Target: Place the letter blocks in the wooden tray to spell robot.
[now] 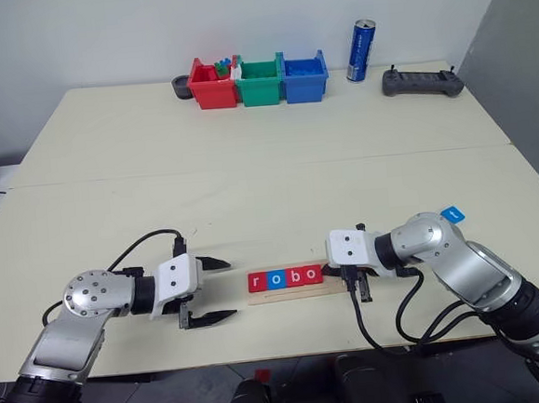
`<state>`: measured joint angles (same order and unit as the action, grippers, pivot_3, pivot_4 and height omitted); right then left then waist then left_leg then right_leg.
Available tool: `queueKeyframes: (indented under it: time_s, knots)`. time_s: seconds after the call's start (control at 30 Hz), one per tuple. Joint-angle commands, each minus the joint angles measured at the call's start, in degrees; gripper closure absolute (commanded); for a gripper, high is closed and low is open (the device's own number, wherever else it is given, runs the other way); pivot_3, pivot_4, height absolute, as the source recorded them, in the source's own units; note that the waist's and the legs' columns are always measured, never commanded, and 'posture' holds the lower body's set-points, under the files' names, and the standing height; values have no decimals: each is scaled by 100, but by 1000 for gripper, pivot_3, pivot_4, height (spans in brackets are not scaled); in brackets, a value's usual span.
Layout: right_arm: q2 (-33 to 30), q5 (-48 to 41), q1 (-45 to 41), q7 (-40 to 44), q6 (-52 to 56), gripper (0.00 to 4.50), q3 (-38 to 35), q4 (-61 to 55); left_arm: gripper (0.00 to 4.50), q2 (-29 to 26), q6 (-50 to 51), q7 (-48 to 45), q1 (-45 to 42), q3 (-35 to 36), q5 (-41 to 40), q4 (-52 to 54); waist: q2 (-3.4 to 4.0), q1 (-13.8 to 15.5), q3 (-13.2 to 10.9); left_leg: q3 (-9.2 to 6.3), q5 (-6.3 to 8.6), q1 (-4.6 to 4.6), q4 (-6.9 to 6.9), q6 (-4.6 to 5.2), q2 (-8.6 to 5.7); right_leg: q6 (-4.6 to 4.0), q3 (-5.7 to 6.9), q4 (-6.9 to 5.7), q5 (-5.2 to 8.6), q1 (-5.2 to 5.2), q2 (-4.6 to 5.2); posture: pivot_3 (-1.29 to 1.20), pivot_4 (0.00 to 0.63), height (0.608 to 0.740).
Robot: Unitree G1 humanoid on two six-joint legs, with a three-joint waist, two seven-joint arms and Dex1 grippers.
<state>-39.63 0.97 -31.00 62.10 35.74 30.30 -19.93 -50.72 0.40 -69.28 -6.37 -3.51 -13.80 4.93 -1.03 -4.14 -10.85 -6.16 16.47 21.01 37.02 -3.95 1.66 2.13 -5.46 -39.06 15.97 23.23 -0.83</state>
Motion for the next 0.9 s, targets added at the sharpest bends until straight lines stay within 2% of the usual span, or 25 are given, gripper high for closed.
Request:
queueKeyframes:
  time_s: [0.03,0.2,0.3,0.4,0.47,0.57,0.67,0.77,0.9]
  knots:
    - [15,10,-151,43,25,4463,-38,-194,0,-7,169,49,-92,35,-38,322,0,-1,0,0,0,0,0,0,0,0,0,0,0,0,0,0,150,740]
    - [-51,-223,-274,99,233,4463,-374,-357,0,5,299,41,-149,43,-34,391,0,-2,0,0,0,0,0,0,0,0,0,0,0,0,0,0,150,740]
    - [-43,-653,-149,-126,625,3919,-1174,-642,0,46,348,49,-131,67,-93,441,0,4,0,-1,0,2,0,0,0,0,1,0,0,1,0,0,150,740]
    - [-72,-754,123,-514,817,2940,-1763,-761,0,71,339,59,-62,100,-108,475,-2,27,1,-3,0,3,0,0,0,0,3,1,0,0,1,0,150,740]
    - [39,-690,714,-1196,957,2232,-2695,-775,0,79,325,77,14,129,-121,511,-7,71,4,-5,0,2,-4,0,0,0,5,2,0,0,1,0,150,740]
    - [337,-573,1481,-2058,1000,1187,-3677,-805,0,86,366,100,41,128,-130,586,-7,125,4,-2,0,6,-4,0,-6,0,3,3,0,2,6,0,150,740]
    - [505,-343,2213,-2754,718,129,-4310,-675,0,101,515,112,-101,53,-143,674,-8,144,5,-1,0,7,-2,0,-8,0,0,2,0,1,6,0,150,740]
    - [606,-258,2436,-3259,538,57,-4665,-201,0,132,695,104,-321,-61,-139,733,-7,123,4,6,0,1,0,0,-8,0,-6,0,0,-1,5,0,150,740]
    - [611,-268,2388,-3545,364,57,-4758,419,0,174,952,105,-573,-180,-152,833,-5,47,5,15,-1,-9,1,0,-2,1,-14,-2,0,-5,-2,0,150,740]
